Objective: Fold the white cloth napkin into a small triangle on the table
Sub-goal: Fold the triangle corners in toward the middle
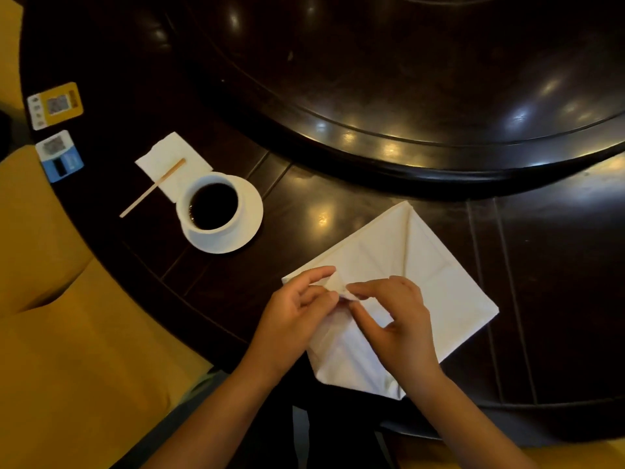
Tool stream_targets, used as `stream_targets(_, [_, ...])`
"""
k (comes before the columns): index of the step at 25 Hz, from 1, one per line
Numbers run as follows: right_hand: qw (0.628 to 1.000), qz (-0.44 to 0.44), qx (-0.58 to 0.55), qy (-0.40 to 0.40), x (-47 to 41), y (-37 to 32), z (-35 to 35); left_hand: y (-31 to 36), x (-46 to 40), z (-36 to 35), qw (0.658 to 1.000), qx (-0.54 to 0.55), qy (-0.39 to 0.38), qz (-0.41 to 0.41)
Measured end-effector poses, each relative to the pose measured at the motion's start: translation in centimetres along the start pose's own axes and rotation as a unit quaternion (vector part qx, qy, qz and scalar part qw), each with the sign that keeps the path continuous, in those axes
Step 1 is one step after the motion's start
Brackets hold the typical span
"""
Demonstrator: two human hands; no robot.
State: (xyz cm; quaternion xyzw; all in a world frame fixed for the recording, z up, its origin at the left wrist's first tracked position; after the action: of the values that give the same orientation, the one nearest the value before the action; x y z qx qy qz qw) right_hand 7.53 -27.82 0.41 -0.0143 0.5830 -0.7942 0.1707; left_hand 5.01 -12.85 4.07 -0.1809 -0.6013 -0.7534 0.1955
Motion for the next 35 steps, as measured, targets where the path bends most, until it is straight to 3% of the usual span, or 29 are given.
stream_targets(3, [0.997, -0.071, -0.017, 0.038, -1.9, 1.3, 2.8, 0.3, -1.1, -1.6, 0.998, -0.007, -0.035, -0.046])
stream_targets(6, [0.989, -0.145, 0.003, 0.035, -5.4, 3.9, 5.0, -0.2, -2.5, -2.9, 0.967, -0.207, 0.014, -0.147])
stream_targets(10, [0.979, -0.175, 0.101, 0.008, -9.4, 6.4, 5.9, -2.3, -5.9, -4.7, 0.811, -0.485, 0.077, -0.318])
stream_targets(14, [0.963, -0.146, 0.225, -0.018, -10.8, 7.6, 6.0, -4.6, -8.5, -5.9, 0.721, -0.622, 0.067, -0.299])
stream_targets(18, [0.955, -0.133, 0.265, -0.003, -10.6, 8.3, 5.8, -6.4, -9.1, -6.4, 0.701, -0.657, 0.046, -0.274])
stream_targets(20, [0.959, -0.086, 0.268, 0.015, -10.3, 8.2, 5.9, -6.5, -9.1, -6.4, 0.697, -0.663, 0.042, -0.270])
stream_targets(22, [0.940, 0.024, 0.334, -0.071, -9.8, 8.4, 5.8, -6.4, -9.2, -6.4, 0.688, -0.673, 0.040, -0.270])
stream_targets(24, [0.887, 0.087, 0.396, -0.220, -9.4, 9.3, 5.7, -6.5, -9.2, -6.4, 0.678, -0.680, 0.041, -0.278])
stream_targets(26, [0.864, 0.071, 0.406, -0.288, -9.5, 10.3, 6.1, -6.6, -9.2, -6.0, 0.672, -0.676, 0.031, -0.301])
stream_targets(28, [0.859, 0.058, 0.410, -0.301, -9.7, 11.0, 6.4, -6.9, -9.2, -5.3, 0.665, -0.664, 0.001, -0.341])
stream_targets(35, [0.857, 0.056, 0.418, -0.296, -9.6, 11.1, 6.3, -7.1, -7.9, -6.6, 0.529, -0.634, -0.183, -0.534])
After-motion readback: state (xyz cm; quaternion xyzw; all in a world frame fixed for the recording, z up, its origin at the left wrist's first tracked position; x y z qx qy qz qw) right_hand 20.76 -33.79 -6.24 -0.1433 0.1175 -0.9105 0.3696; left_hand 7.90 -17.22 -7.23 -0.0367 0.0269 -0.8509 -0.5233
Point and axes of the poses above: each hand's wrist, its own x-axis away from the middle knuckle, its own z-axis out of the back of the hand, y = z × x, the point moved 1 cm from there along -x, towards the middle knuckle, and after that the axes turned 15 degrees about -x, right-handed, at the moved point
